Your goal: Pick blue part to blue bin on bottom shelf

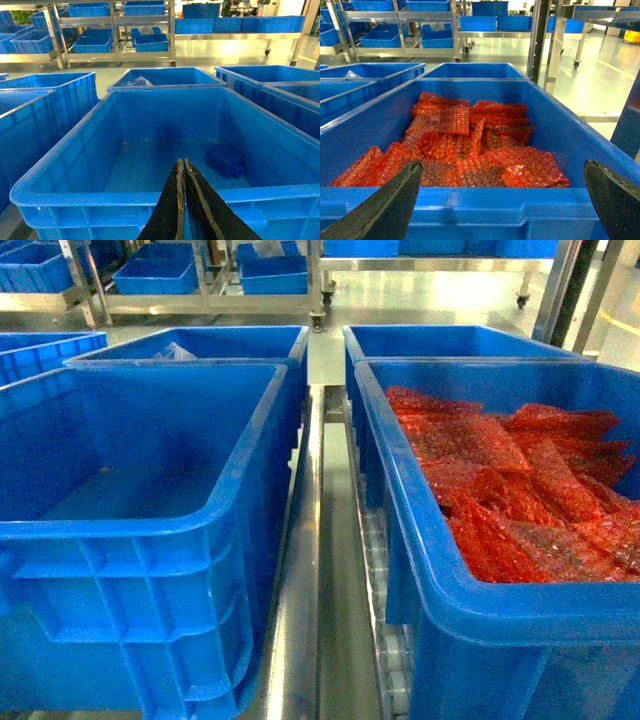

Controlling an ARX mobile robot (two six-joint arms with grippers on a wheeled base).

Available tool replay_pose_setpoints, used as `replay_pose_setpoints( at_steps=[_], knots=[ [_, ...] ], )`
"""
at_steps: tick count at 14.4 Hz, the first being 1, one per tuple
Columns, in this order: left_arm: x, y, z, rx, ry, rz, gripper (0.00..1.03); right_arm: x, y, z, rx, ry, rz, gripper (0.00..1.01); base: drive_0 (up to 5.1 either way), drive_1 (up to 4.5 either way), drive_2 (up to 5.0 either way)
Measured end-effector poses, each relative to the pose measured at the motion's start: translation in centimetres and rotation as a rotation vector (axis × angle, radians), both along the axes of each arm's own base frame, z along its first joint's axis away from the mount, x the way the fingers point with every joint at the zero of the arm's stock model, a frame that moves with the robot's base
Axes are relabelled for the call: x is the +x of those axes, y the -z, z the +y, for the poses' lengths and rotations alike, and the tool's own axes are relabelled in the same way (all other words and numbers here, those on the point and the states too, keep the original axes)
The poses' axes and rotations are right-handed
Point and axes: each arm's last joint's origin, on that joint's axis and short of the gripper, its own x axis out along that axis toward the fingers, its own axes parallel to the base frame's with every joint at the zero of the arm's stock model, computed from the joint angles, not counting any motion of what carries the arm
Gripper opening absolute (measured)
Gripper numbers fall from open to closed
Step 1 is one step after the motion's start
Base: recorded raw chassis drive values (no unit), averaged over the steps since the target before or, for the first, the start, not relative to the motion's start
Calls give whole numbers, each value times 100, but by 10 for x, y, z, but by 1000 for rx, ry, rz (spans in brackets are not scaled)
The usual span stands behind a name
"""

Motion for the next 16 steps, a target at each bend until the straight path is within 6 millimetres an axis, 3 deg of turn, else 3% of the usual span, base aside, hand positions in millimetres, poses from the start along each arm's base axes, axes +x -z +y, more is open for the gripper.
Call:
replay_pose_setpoints(
  at_steps=[11, 16],
  knots=[
    [-24, 6, 0, 0, 1, 45, 2, 0, 0, 0, 0, 1, 0, 98, 0, 0, 0],
    [-25, 4, 0, 0, -1, 14, 2, 0, 0, 0, 0, 0, 0, 98, 0, 0, 0]
  ],
)
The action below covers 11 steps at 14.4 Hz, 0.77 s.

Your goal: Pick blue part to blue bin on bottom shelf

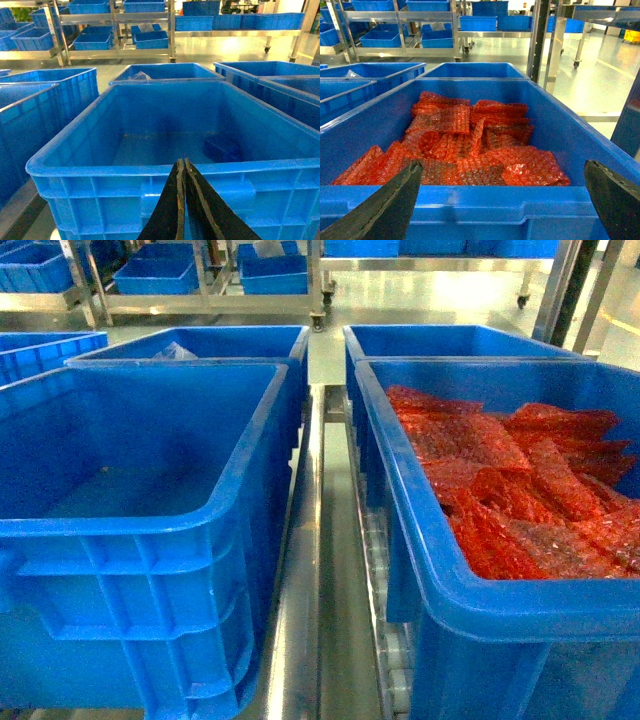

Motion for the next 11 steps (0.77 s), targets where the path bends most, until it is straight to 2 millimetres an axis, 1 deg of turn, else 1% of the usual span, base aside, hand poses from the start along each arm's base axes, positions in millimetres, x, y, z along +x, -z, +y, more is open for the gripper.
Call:
replay_pose_setpoints(
  at_steps=[2, 3, 4, 6, 8, 11],
  knots=[
    [0, 0, 0, 0, 0, 0, 2, 0, 0, 0, 0, 0, 0, 98, 0, 0, 0],
    [0, 0, 0, -2, 0, 1, 10, 0, 0, 0, 0, 0, 0, 98, 0, 0, 0],
    [0, 0, 0, -2, 0, 0, 25, 0, 0, 0, 0, 0, 0, 98, 0, 0, 0],
    [0, 0, 0, -2, 0, 0, 43, 0, 0, 0, 0, 0, 0, 98, 0, 0, 0],
    [0, 0, 0, -2, 0, 0, 68, 0, 0, 0, 0, 0, 0, 98, 0, 0, 0],
    [0, 0, 0, -1, 0, 0, 100, 0, 0, 0, 0, 0, 0, 98, 0, 0, 0]
  ],
)
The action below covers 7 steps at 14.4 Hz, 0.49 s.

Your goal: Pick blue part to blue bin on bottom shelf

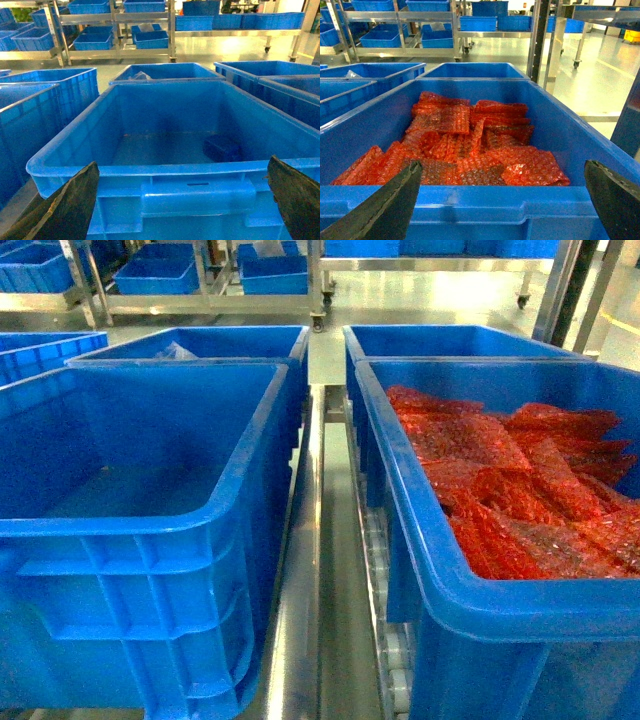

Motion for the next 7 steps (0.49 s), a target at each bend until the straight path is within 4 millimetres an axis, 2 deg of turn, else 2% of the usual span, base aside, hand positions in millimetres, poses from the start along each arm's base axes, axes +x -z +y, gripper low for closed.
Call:
replay_pose_setpoints(
  at_steps=[1, 7],
  knots=[
    [0, 0, 0, -1, 0, 0, 97, 0, 0, 0, 0, 0, 0, 98, 0, 0, 0],
    [0, 0, 0, -1, 0, 0, 98, 0, 0, 0, 0, 0, 0, 98, 0, 0, 0]
  ],
)
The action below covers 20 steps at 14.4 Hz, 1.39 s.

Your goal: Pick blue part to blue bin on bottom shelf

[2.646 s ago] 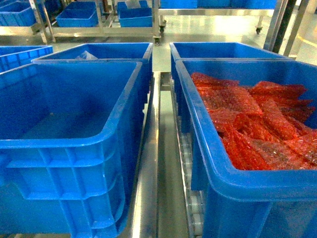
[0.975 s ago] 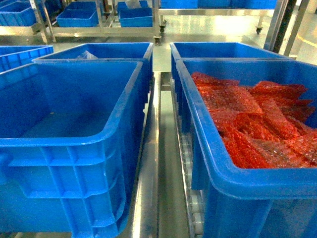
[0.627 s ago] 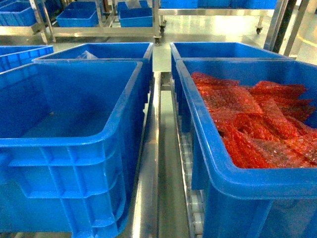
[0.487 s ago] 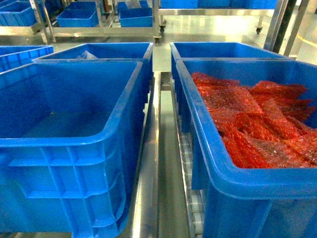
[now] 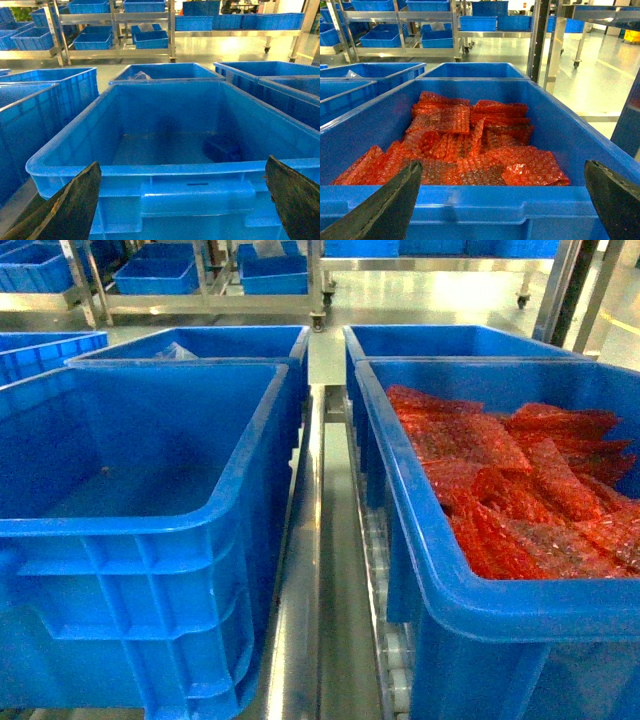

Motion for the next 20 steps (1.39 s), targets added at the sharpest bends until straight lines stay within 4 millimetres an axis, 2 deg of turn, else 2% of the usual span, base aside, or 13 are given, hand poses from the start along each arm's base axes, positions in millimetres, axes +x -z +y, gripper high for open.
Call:
replay_pose_setpoints(
  at_steps=[20],
  knots=[
    [0, 0, 0, 0, 0, 0, 98, 0, 0, 0, 0, 0, 0, 98, 0, 0, 0]
  ],
)
